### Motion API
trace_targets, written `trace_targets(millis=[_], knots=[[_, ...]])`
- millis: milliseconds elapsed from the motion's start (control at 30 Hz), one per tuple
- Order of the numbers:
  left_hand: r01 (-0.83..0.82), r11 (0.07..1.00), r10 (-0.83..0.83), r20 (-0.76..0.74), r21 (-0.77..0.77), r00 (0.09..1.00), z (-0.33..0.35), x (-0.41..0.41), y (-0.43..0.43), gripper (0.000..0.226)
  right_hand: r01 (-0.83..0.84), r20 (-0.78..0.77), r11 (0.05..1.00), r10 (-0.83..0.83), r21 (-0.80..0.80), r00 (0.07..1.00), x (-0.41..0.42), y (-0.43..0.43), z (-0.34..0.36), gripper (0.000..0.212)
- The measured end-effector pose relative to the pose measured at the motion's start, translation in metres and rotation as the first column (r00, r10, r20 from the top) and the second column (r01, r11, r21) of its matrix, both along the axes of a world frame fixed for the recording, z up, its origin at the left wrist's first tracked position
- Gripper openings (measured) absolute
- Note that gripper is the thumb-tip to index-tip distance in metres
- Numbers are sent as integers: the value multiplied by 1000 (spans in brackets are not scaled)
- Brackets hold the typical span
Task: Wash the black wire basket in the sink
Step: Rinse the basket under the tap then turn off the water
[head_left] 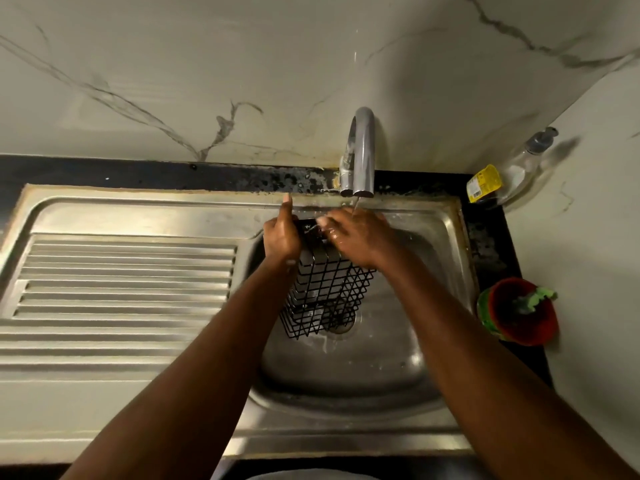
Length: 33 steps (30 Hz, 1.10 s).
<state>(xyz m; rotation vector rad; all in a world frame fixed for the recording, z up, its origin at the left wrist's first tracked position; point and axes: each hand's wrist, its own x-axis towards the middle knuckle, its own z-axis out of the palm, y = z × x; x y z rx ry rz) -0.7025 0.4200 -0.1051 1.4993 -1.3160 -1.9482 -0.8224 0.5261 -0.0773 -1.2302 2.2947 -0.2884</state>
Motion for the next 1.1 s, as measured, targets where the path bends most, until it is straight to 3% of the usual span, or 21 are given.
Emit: trace_targets(millis=[67, 133, 200, 267, 333, 367, 433, 533, 633, 700, 800, 933, 1100], knots=[[-95, 994, 98, -50, 60, 994, 6, 5, -6, 60, 233, 303, 969, -249, 88, 920, -27, 14, -12, 78], [-202, 964, 220, -87, 174, 972, 9, 9, -13, 52, 410, 586, 896, -426, 169, 690, -35, 22, -28, 89], [-277, 922, 311, -93, 272, 946, 13, 10, -17, 54, 495, 749, 860, -406, 120, 523, -28, 24, -36, 90], [-273, 903, 323, -107, 330, 940, 13, 10, -16, 57, 547, 799, 835, -364, 53, 479, -21, 22, -37, 105], [-264, 893, 323, -112, 364, 940, 8, 15, -15, 62, 543, 764, 838, -378, 43, 523, -25, 21, -41, 102], [-262, 881, 331, -117, 394, 936, 4, 20, -15, 65, 532, 751, 846, -378, 42, 541, -28, 22, -41, 89], [-253, 833, 358, -131, 492, 924, -4, 32, -16, 69, 454, 657, 887, -390, 80, 645, -37, 28, -48, 67], [-294, 747, 482, -180, 597, 858, -14, 41, -15, 70, 370, 490, 923, -372, 105, 789, -42, 42, -38, 59], [-370, 680, 570, -138, 633, 810, -28, 39, -15, 72, 450, 480, 892, -418, 52, 772, -40, 57, -29, 52], [-263, 774, 442, -193, 577, 876, -32, 35, -14, 88, 390, 522, 920, -354, 44, 776, -31, 64, -26, 42], [-127, 919, 196, -155, 373, 968, -29, 27, -8, 103, 384, 615, 920, -350, 82, 707, -29, 71, -40, 59], [40, 974, -13, -119, 222, 993, -26, 20, -2, 105, 489, 602, 872, -395, 10, 694, -39, 80, -43, 26], [304, 953, -303, -30, 22, 953, -27, 28, -3, 63, 338, 537, 939, -320, 68, 781, -74, 93, -48, 74]])
